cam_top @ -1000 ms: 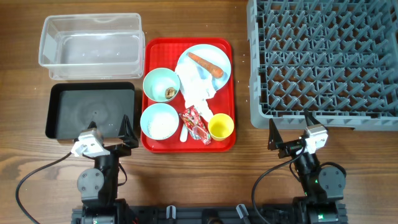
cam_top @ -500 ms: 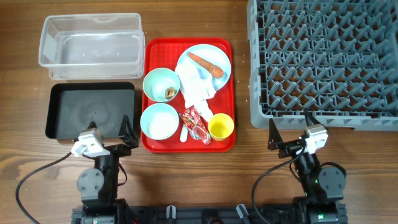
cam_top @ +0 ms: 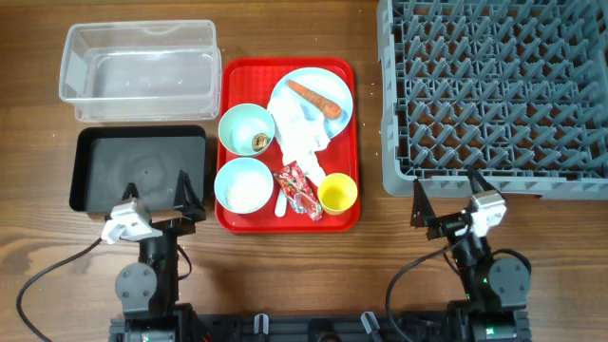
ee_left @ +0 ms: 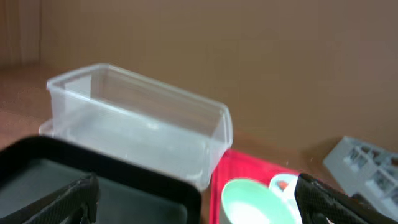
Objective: Sort waste into correct bins and load items into the dishwasher rack
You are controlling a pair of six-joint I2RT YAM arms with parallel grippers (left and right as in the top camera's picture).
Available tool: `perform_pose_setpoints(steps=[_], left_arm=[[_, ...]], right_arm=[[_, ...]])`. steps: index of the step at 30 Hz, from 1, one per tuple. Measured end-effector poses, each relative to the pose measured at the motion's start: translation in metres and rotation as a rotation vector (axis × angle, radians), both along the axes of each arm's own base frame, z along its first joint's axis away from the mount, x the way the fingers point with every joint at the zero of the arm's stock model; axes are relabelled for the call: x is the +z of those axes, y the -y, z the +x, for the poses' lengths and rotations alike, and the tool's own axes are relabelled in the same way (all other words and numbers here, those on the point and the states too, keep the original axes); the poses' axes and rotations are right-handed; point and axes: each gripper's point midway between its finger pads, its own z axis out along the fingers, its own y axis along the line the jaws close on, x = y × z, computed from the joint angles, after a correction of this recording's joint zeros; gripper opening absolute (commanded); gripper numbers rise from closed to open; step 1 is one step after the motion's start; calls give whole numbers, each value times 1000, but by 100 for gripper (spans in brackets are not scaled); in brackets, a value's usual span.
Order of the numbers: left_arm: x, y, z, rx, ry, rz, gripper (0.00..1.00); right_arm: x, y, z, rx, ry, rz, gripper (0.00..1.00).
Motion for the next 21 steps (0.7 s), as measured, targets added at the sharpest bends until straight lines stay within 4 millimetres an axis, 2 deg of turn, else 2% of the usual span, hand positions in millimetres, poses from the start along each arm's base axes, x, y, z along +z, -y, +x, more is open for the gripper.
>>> perform_pose_setpoints(steps=[3, 5, 6, 7, 8, 10, 11, 12, 13, 14, 16, 17, 18, 20, 21], left_arm=[[23, 2, -2, -12, 60, 9, 100], [56, 4, -8, -15, 80, 60, 100], [80, 4, -11, -11, 89, 101, 100], [96, 4, -13, -9, 85, 128, 100], [112, 4, -13, -7, 76, 156, 100], [150, 3, -1, -10, 7, 210, 100], [158, 3, 5, -15, -51, 215, 100], [156, 2, 13, -28, -165, 214, 100], [168, 2, 26, -36, -230, 216, 100], [170, 1, 37, -48, -327, 212, 100], [168, 0, 55, -67, -479, 203, 100], [161, 0, 59, -81, -557, 198, 100], [153, 2, 64, -108, -675, 183, 100], [144, 5, 84, -145, -775, 163, 100], [132, 11, 91, -192, -860, 137, 100]], right_arm=[[49, 0, -8, 3, 189, 22, 100], [67, 0, -12, -4, 217, -16, 100], [83, 1, -15, -10, 230, -47, 100], [97, 1, -17, -14, 235, -68, 100], [114, 1, -18, -17, 251, -83, 100], [163, -4, -14, 1, 244, -135, 100], [176, -8, -9, 25, 221, -158, 100], [183, -14, 1, 60, 150, -178, 100], [190, -18, 14, 88, 70, -193, 100], [201, -21, 26, 107, 11, -197, 100], [196, -24, 47, 144, -198, -203, 100], [198, -25, 52, 151, -238, -203, 100], [195, -26, 63, 164, -349, -201, 100], [191, -28, 80, 185, -490, -198, 100], [190, -28, 85, 189, -516, -196, 100]])
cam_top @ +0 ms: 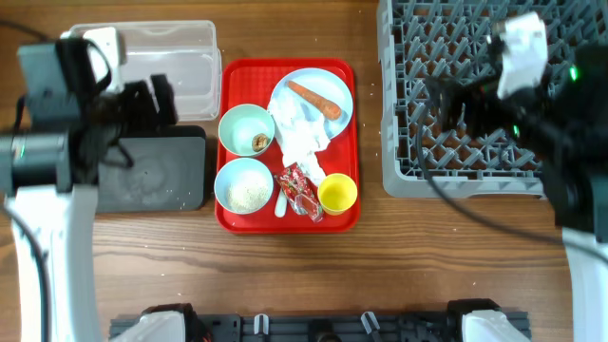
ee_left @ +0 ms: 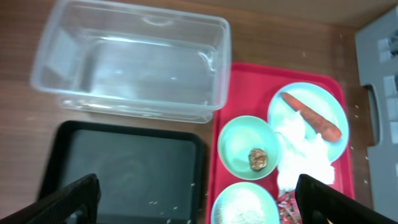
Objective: Sort waste into correct bins and load items into the dishwasher rack
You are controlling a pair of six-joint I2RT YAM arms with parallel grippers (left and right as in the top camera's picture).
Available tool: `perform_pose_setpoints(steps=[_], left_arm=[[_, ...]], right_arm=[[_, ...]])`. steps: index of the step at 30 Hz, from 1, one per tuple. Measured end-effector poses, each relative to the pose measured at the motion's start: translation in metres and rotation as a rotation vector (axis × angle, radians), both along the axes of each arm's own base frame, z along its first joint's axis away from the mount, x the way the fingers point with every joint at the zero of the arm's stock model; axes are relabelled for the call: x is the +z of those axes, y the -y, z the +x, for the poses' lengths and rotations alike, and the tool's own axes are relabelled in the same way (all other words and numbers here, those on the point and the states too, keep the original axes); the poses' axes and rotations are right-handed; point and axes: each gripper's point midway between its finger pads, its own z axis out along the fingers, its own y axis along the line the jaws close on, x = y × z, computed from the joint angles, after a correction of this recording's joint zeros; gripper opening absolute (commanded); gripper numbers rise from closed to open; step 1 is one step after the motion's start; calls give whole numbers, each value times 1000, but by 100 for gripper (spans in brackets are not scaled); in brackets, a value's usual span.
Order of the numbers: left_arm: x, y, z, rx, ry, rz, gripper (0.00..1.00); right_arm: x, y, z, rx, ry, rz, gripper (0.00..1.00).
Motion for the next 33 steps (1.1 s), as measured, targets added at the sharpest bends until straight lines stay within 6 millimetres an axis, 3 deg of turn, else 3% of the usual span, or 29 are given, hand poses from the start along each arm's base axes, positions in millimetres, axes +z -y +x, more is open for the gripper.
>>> perform_pose_setpoints(steps=[2, 3, 7, 10, 13, 14, 17, 20, 21, 24, 33], left_arm=[[-30, 14, 27, -52, -99, -42, 100], [-51, 23, 38, -80, -153, -61, 100], [-101, 52, 58, -170, -291, -196, 100], [-136, 78, 69, -238, -377, -275, 98], [-162, 110, 71, -305, -434, -244, 98], [-176, 135, 71, -356, -451, -183, 98], [-199, 173, 77, -416, -425, 9, 89], [-223, 196, 71, -457, -448, 141, 59], [-233, 197, 69, -460, -467, 172, 51], [-247, 188, 68, -441, -508, 212, 50], [-250, 183, 56, -443, -565, 214, 34]], right_arm=[[-21, -4, 22, 17, -102, 6, 100], [-42, -10, 36, 41, -170, 20, 100], [-92, -23, 59, 73, -347, 95, 100], [-110, -27, 65, 77, -411, 123, 93], [-114, -24, 65, 51, -430, 117, 93], [-118, -20, 64, 30, -445, 108, 87], [-123, -17, 60, 3, -474, 99, 82], [-124, -15, 59, -6, -484, 95, 81], [-125, -15, 58, -7, -491, 94, 81], [-127, -14, 56, -10, -500, 91, 81], [-129, -14, 53, -11, -518, 90, 80]])
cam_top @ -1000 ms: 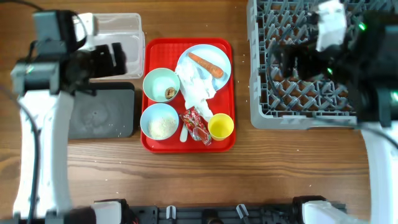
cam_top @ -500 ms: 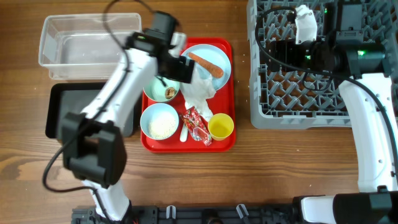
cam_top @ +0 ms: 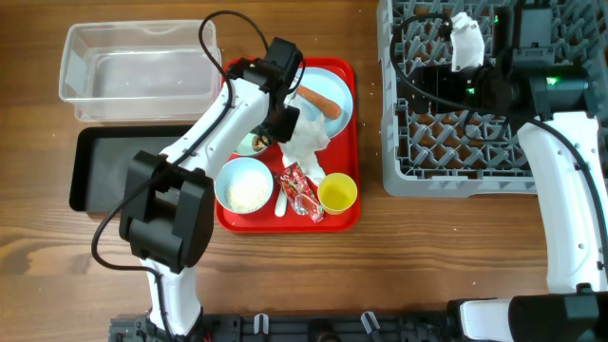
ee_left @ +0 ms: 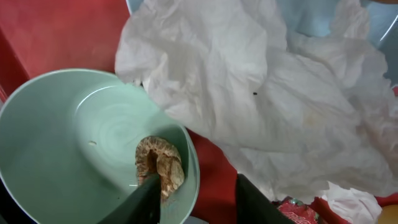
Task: Sort waste into correct bins and load items into the dishwasher rack
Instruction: 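Grasp the rim of the mint bowl with the left gripper, then carry the mint bowl over the black tray and tip out the scrap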
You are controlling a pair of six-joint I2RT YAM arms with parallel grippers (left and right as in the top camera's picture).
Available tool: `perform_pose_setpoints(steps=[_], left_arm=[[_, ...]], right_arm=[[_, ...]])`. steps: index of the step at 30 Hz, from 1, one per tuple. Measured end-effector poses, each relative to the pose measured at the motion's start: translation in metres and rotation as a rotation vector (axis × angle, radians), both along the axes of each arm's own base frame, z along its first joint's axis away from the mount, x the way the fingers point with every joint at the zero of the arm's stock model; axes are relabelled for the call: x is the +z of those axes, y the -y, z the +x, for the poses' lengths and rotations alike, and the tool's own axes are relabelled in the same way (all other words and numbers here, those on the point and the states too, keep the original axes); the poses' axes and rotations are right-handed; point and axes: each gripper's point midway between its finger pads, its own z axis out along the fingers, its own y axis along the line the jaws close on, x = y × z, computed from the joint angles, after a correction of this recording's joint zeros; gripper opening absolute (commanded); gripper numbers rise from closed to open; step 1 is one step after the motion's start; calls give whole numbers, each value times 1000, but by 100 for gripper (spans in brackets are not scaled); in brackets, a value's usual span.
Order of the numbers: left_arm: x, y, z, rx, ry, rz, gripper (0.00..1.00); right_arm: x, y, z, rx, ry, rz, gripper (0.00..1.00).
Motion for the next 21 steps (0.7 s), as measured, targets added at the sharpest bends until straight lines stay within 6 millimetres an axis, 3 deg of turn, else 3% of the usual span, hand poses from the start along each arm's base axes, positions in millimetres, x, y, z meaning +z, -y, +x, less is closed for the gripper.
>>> perform_pose_setpoints(steps=[4, 9, 11, 15, 19, 21], left_arm=[[-3, 5, 5, -2, 23, -24, 31], [-27, 4, 3, -2, 33, -32, 22], [-28, 4, 3, -2, 34, -32, 14], [-28, 5, 4, 1, 39, -35, 15], [-30, 5, 6, 1, 43, -36, 4], [-30, 6, 7, 1, 48, -38, 4]], right_arm=[[-1, 0, -1, -1, -6, -1, 80], [-5, 5, -4, -16, -27, -26, 80], [-6, 6, -5, -18, -31, -30, 80], [-8, 6, -9, -18, -50, -32, 80], [-11, 7, -13, -21, -69, -39, 80], [-11, 7, -13, -22, -72, -40, 80]])
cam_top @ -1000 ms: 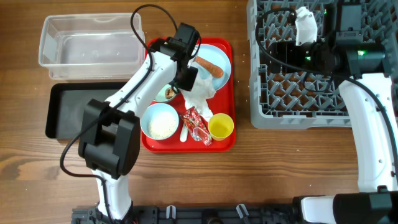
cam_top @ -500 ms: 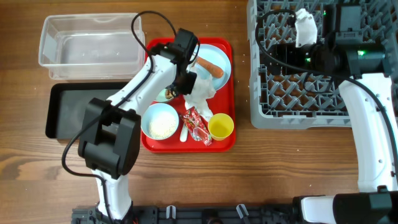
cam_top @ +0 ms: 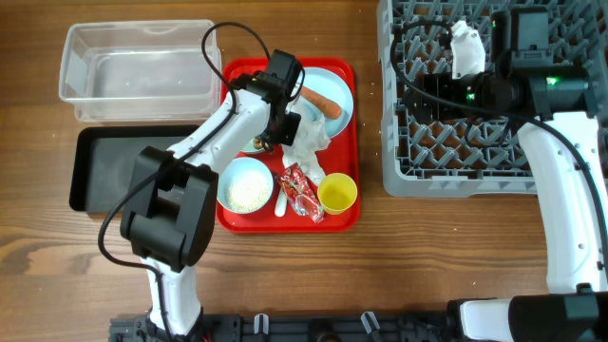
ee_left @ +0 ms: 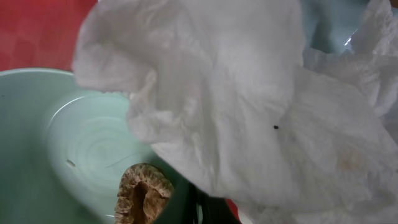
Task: Sort waste into correct bins and load items into the dishwasher rack
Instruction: 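Carry the mint bowl over the black tray and tip out the scrap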
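On the red tray [cam_top: 348, 220] stands a green bowl [cam_top: 250, 139] holding a brown food scrap [ee_left: 143, 196]. My left gripper [cam_top: 278, 133] is at the bowl's right rim, beside a crumpled white napkin [ee_left: 249, 106]. In the left wrist view its jaws [ee_left: 199, 208] stand close together on the bowl's rim [ee_left: 177, 199], mostly cut off by the frame's lower edge. My right gripper [cam_top: 429, 84] hangs over the grey dishwasher rack [cam_top: 494, 152]; its fingers are too dark to read.
The tray also carries a light blue plate [cam_top: 332, 84] with a carrot [cam_top: 318, 101], a bowl of white rice [cam_top: 245, 186], a red wrapper [cam_top: 300, 190], a yellow cup [cam_top: 337, 193] and a white spoon [cam_top: 281, 202]. A clear bin [cam_top: 138, 62] and a black bin [cam_top: 109, 176] lie left.
My left gripper's jaws, then open astride the green bowl's rim, now stand close together on it, and the camera is nearer the napkin. The right arm has barely shifted.
Both arms were parked at the table's front edge. Then the left was high over the bins and the right over the rack. Then the left gripper was open at the green bowl's rim beside the napkin, and now it is shut there.
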You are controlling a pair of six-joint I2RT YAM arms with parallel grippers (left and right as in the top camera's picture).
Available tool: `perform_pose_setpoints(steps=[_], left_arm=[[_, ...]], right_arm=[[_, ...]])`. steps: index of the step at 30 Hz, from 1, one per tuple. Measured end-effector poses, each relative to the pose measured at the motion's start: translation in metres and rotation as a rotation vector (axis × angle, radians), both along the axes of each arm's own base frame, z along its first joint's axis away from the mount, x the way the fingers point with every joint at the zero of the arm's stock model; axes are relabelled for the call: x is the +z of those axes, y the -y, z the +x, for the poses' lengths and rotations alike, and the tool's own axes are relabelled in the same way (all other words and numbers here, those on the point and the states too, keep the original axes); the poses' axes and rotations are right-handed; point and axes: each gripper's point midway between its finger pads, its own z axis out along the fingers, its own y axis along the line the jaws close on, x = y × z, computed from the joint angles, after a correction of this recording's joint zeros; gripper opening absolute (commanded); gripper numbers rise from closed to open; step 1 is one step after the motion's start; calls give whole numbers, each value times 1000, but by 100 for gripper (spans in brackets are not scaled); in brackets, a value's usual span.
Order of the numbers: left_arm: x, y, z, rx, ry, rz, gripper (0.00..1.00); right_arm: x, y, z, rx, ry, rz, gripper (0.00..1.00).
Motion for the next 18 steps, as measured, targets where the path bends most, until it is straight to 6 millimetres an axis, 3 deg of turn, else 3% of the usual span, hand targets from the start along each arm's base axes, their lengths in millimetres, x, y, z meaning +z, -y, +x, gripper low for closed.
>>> perform_pose_setpoints(steps=[4, 6, 9, 11, 12, 15, 18], left_arm=[[1, -5, -9, 9, -43, 18, 4], [14, -9, -19, 13, -89, 38, 4], [78, -3, -8, 33, 20, -24, 4], [119, -9, -11, 71, 83, -68, 4], [141, -26, -16, 136, 101, -88, 4], [139, -64, -30, 264, -15, -135, 4], [137, -121, -40, 435, -117, -204, 4]], right_arm=[[-1, 1, -1, -1, -8, -3, 81], [-2, 1, -3, -1, -14, -3, 80], [-2, 1, -3, -1, -15, -3, 81], [-2, 1, -3, -1, -15, -3, 81], [-2, 1, -3, -1, -13, -3, 81], [-1, 1, -1, -3, -7, -6, 81], [-1, 2, -1, -4, -6, -8, 81]])
